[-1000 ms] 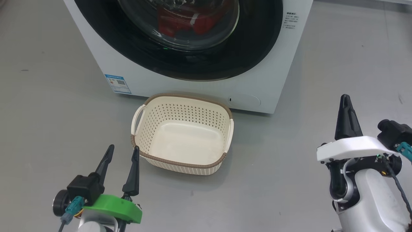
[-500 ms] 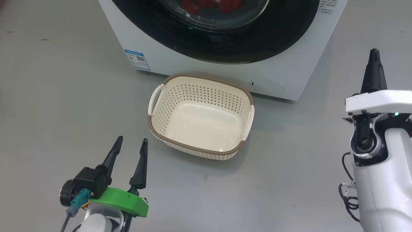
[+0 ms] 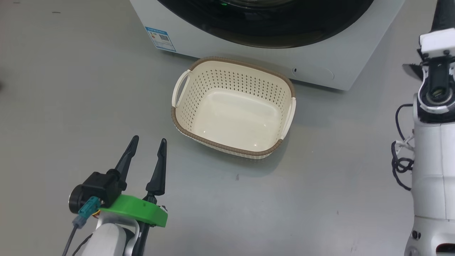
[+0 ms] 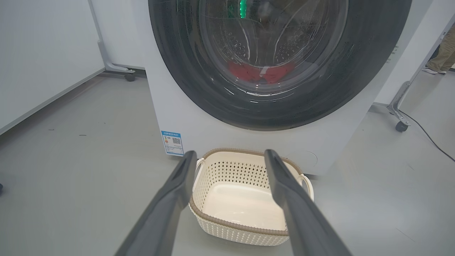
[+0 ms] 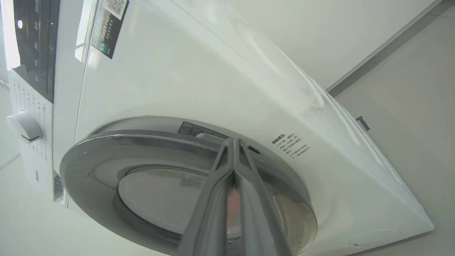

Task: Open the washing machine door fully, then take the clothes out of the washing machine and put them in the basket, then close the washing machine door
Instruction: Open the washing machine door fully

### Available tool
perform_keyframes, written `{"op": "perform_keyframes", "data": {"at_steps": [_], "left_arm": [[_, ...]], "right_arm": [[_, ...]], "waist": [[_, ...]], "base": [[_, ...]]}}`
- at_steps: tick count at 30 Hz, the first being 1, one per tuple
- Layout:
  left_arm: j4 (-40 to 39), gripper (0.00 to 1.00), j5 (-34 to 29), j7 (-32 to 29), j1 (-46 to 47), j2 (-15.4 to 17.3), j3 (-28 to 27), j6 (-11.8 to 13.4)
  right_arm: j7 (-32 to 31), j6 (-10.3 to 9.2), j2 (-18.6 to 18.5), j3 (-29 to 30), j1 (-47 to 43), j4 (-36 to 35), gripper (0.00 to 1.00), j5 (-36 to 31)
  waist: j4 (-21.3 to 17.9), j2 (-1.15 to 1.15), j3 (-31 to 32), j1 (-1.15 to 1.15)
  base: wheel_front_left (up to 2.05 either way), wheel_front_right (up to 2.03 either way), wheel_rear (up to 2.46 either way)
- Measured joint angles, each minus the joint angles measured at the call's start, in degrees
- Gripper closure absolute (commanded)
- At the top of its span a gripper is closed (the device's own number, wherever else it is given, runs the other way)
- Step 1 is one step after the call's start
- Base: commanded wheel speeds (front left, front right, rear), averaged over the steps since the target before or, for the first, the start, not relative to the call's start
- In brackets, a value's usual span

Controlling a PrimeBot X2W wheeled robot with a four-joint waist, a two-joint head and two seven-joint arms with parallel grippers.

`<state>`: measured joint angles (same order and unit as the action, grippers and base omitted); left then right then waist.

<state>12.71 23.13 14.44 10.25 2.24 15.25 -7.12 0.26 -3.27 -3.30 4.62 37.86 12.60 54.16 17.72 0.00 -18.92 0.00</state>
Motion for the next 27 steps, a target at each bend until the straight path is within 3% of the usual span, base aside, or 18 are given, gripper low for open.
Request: {"op": "perform_keyframes", "data": {"at_steps": [7,27], "left_arm": [[-0.27,0.00,0.66,0.00,1.96,-0.11,0.69,0.00],[-0.57,0.00,2.42,0.00,6.42,-0.13,2.47,0.00]], "right_arm": [[-3.71,-1.94,-2.94,1.90,6.48,0.93,1.00,0.30],[-18.26,-3.48,-7.51,-0.85,21.00,7.48,1.00,1.85]], "waist": [[0.55,0.00,-3.05,0.00],[1.86,0.00,-9.79,0.00]], "base": [[0.00,0.00,0.00],[0.00,0.00,0.00]]}}
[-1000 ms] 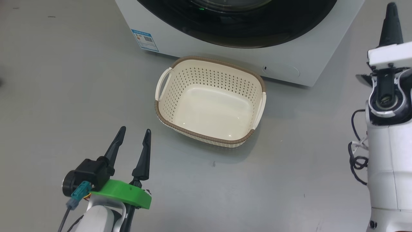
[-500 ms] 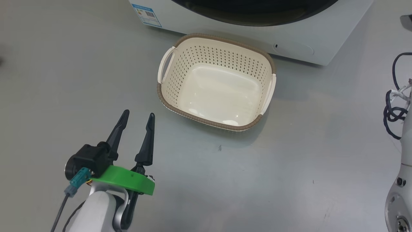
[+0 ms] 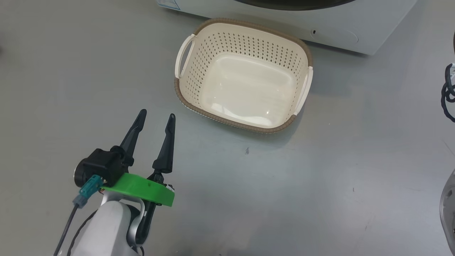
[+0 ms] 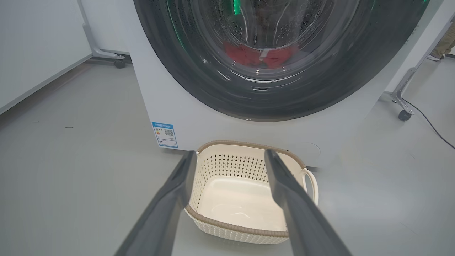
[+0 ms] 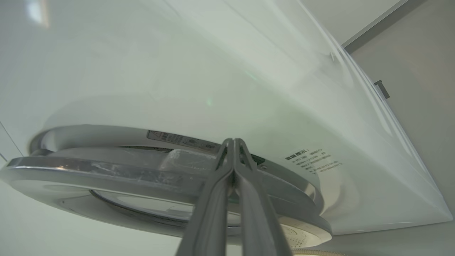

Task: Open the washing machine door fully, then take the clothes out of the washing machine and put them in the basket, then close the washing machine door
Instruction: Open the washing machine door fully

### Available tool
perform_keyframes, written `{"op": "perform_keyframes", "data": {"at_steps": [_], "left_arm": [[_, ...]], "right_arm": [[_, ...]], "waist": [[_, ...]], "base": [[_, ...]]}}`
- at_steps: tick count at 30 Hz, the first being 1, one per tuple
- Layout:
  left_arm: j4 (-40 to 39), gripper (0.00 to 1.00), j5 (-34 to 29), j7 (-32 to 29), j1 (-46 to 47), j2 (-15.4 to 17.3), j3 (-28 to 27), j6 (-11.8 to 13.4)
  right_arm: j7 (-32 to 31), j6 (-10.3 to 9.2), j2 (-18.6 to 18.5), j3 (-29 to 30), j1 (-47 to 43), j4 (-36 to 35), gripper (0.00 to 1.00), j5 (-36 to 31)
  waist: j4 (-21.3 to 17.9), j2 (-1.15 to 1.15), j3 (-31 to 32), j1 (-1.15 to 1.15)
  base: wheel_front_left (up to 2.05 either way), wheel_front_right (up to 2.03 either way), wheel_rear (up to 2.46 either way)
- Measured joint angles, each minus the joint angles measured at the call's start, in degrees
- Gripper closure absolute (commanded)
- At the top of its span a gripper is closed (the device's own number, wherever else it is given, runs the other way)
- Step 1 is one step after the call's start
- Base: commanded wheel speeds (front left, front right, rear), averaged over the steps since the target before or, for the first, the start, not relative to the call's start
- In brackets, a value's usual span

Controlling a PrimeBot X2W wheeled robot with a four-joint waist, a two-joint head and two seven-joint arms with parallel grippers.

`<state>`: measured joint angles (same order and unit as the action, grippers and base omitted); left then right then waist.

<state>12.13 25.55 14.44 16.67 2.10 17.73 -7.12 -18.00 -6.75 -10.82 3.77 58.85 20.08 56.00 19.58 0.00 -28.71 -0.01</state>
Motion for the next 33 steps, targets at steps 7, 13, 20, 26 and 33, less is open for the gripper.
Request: {"op": "perform_keyframes", "data": {"at_steps": [7,13,20,26,33], "left_arm": [[0.47,0.00,0.15,0.00,0.39,-0.05,0.30,0.00],[0.76,0.00,0.15,0.00,1.01,-0.08,0.36,0.00],[1.03,0.00,0.15,0.00,1.44,-0.14,0.62,0.00],[1.30,0.00,0.15,0.00,1.85,-0.15,0.55,0.00],[1.56,0.00,0.15,0.00,2.14,-0.18,0.64,0.00]], "right_arm": [[-3.49,-0.05,0.79,0.26,3.24,1.99,1.00,2.18],[-5.97,-0.48,1.04,0.85,5.37,3.53,1.00,3.65],[-8.02,-0.51,2.64,3.55,8.17,5.05,1.00,8.12],[-10.01,-0.51,2.47,4.57,9.36,7.00,1.00,9.20],[-12.09,-0.51,2.33,5.13,10.42,9.28,1.00,10.48]], "waist": [[0.49,0.00,-1.38,0.01],[0.92,0.00,-2.10,0.00],[1.47,0.00,-2.95,0.01],[1.71,0.00,-3.25,0.01],[1.78,0.00,-3.31,0.00]], "base": [[0.00,0.00,0.00],[0.00,0.00,0.00],[0.00,0.00,0.00],[0.00,0.00,0.00],[0.00,0.00,0.00]]}}
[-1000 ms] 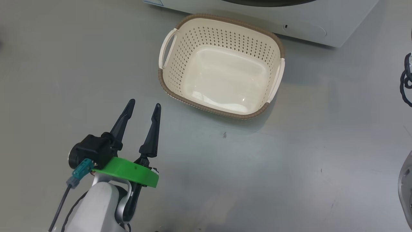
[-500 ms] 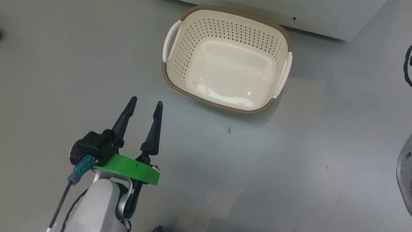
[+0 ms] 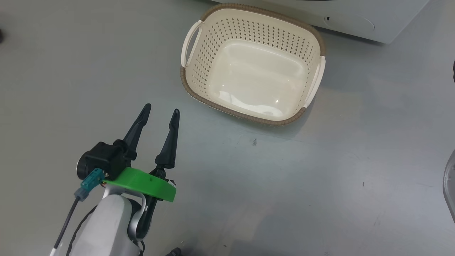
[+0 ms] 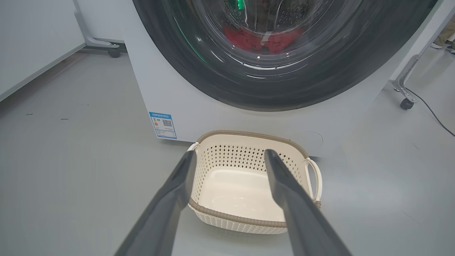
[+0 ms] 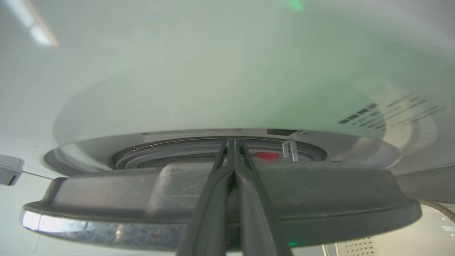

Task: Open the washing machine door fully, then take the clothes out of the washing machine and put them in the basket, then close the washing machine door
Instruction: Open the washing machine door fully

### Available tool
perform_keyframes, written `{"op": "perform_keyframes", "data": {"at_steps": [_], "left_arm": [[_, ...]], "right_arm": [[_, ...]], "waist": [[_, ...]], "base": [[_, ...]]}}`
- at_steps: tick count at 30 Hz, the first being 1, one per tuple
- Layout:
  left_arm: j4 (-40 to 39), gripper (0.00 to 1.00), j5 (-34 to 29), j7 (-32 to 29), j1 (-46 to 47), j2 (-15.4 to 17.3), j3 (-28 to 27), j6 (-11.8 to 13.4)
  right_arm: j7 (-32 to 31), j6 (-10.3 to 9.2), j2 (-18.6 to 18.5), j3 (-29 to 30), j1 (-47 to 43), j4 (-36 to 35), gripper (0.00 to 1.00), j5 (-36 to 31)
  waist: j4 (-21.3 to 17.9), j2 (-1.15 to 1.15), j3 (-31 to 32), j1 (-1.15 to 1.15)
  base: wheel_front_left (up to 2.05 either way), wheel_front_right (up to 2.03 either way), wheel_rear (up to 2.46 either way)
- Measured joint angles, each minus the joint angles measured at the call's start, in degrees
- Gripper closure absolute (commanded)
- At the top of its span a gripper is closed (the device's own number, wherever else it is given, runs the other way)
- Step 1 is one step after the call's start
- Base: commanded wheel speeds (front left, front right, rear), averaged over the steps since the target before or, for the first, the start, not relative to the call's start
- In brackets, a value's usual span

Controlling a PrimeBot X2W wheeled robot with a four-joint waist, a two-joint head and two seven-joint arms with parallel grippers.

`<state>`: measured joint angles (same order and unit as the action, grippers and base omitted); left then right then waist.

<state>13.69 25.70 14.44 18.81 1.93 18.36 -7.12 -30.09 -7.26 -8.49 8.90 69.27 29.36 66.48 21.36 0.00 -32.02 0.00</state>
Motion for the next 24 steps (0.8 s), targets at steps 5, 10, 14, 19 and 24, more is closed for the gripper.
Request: {"op": "perform_keyframes", "data": {"at_steps": [5,10,14,19,24], "left_arm": [[0.23,0.00,0.00,0.00,0.02,-0.01,0.03,0.00],[0.37,0.00,0.00,0.00,0.03,-0.01,-0.13,0.00],[0.46,0.00,0.00,0.00,0.03,-0.01,-0.12,0.00],[0.47,0.00,0.00,0.00,0.03,-0.01,-0.10,0.00],[0.71,0.00,0.00,0.00,0.04,-0.02,-0.03,0.00]], "right_arm": [[-0.96,0.00,-0.11,0.43,0.26,1.63,1.00,0.04],[-1.85,-0.02,-0.13,0.70,0.63,2.81,1.00,0.05],[-2.44,-0.10,-0.21,0.69,0.63,2.99,1.00,0.05],[-2.68,-0.47,-0.20,0.76,0.63,3.61,1.00,0.25],[-3.30,-0.47,-0.12,0.79,0.59,4.13,1.00,0.53]], "waist": [[-0.02,0.00,0.14,0.00],[-0.05,0.00,0.38,0.00],[-0.06,0.00,0.55,0.00],[-0.06,0.00,0.91,0.00],[-0.07,0.00,1.36,0.00]], "base": [[0.00,0.00,0.00],[0.00,0.00,0.00],[0.00,0.00,0.00],[0.00,0.00,0.00],[0.00,0.00,0.00]]}}
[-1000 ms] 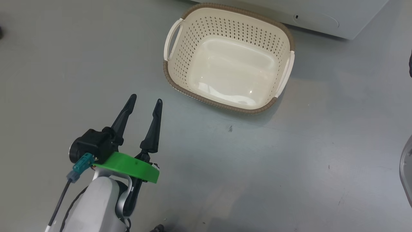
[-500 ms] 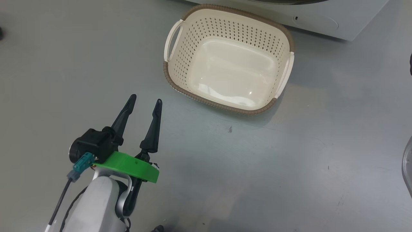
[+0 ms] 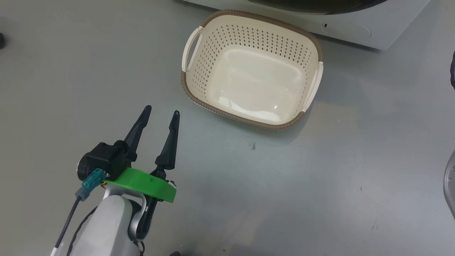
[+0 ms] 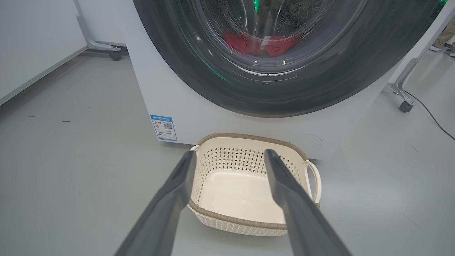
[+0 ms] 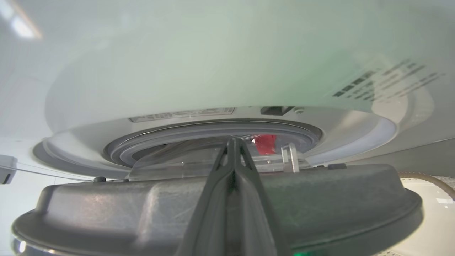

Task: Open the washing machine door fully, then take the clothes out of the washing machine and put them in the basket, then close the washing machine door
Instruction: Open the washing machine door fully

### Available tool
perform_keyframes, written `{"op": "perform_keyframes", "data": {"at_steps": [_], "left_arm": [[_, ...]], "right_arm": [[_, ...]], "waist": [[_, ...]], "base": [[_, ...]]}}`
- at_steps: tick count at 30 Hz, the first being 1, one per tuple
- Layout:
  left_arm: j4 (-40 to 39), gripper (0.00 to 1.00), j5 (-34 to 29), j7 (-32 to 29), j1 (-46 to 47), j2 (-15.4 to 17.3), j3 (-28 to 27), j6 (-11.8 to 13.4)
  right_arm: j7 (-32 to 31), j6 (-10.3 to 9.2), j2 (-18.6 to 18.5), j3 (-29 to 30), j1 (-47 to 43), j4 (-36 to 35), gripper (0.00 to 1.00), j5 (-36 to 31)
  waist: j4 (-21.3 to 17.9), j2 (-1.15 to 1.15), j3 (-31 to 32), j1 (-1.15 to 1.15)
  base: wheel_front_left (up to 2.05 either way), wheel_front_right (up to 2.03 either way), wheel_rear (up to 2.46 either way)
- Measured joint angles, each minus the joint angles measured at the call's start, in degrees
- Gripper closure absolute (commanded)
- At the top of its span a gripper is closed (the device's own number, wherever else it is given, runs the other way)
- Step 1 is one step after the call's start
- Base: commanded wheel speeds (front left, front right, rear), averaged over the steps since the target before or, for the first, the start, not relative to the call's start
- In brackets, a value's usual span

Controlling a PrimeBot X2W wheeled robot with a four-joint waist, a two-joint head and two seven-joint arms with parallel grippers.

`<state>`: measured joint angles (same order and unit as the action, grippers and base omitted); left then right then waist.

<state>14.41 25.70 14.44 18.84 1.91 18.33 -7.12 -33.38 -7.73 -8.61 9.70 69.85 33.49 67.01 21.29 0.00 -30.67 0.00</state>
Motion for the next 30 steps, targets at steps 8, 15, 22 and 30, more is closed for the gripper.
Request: {"op": "perform_keyframes", "data": {"at_steps": [8,15,22,30], "left_arm": [[0.58,0.00,0.00,0.00,-0.01,-0.02,0.24,0.00],[1.27,0.00,0.00,0.00,-0.07,-0.02,0.19,-0.01],[1.55,0.00,-0.10,0.00,-0.17,-0.01,0.19,-0.01],[1.96,0.00,-0.58,0.00,-1.57,0.03,0.04,-0.01]], "right_arm": [[-1.10,0.00,-0.25,0.13,-1.62,1.02,1.00,0.15],[-1.62,0.24,0.11,0.57,-4.02,1.62,1.00,1.10],[-2.68,0.77,0.77,0.94,-6.66,2.35,1.00,2.63],[-4.48,1.82,1.89,0.77,-9.90,3.10,1.00,3.59]], "waist": [[0.20,0.00,1.78,0.00],[0.11,0.00,3.67,0.00],[-0.18,0.00,5.73,0.00],[-0.89,0.00,8.17,0.00]], "base": [[0.00,0.00,0.00],[0.00,0.00,0.00],[0.00,0.00,0.00],[0.00,0.00,0.00]]}}
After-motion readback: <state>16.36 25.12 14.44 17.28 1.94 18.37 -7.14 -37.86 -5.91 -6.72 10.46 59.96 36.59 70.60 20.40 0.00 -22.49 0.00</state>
